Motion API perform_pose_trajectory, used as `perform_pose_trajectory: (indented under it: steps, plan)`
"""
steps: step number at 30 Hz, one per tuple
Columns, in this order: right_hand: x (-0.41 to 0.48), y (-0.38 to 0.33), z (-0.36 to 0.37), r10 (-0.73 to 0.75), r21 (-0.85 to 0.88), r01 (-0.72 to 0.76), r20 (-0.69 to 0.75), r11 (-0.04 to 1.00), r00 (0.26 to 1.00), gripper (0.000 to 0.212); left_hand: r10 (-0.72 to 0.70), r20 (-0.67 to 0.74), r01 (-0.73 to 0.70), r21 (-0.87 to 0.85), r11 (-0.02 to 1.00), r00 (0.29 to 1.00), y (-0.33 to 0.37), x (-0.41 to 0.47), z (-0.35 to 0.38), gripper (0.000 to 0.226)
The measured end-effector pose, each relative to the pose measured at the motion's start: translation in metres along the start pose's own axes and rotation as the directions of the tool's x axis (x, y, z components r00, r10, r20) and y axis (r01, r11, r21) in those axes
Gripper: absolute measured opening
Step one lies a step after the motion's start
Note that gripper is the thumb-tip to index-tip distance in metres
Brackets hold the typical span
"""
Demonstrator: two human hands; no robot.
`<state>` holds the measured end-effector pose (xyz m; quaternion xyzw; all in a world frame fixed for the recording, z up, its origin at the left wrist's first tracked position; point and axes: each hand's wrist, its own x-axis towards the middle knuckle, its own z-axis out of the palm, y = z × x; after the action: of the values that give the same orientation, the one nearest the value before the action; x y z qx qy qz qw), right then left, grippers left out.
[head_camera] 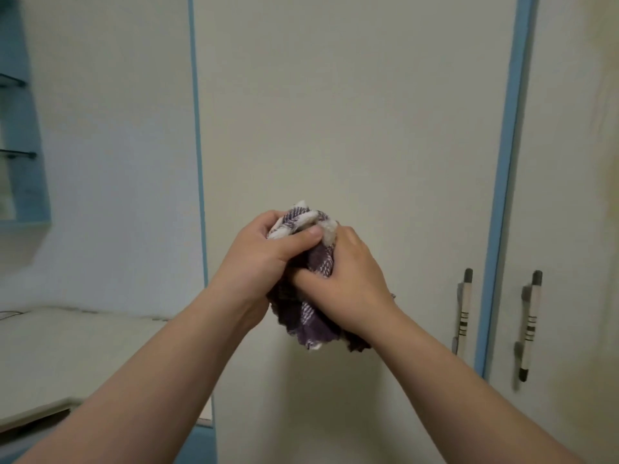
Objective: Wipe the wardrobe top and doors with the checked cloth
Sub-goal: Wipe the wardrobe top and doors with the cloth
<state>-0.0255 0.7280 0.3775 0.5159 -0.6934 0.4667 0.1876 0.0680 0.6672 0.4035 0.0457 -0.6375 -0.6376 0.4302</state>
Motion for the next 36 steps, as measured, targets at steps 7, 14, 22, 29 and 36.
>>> perform_pose_trajectory:
  steps: [7,14,22,29,36]
  plan:
    - [0.008,0.0,-0.018,-0.01,0.852,-0.411,0.437,0.325,0.899,0.056,0.053,-0.054,-0.056,-0.065,0.996,0.997,0.007,0.001,-0.015,0.014]
    - [0.026,0.026,-0.039,0.185,0.802,-0.344,0.29,0.488,0.939,0.041,0.092,-0.034,-0.088,0.108,0.99,0.995,0.013,0.022,-0.033,0.036]
    - [0.034,0.045,-0.092,0.175,0.688,-0.234,0.155,0.687,0.972,0.03,-0.083,0.218,0.027,0.25,0.968,0.972,0.008,0.041,-0.045,0.052]
    - [0.023,0.066,-0.135,0.133,0.626,-0.231,0.201,0.745,0.971,0.018,-0.065,0.346,0.036,0.089,0.995,0.936,0.013,0.049,-0.015,0.012]
    - [0.006,0.1,-0.201,0.117,0.501,-0.199,0.19,0.842,0.975,0.024,-0.099,0.364,0.07,0.092,0.993,0.926,0.008,0.047,0.037,0.023]
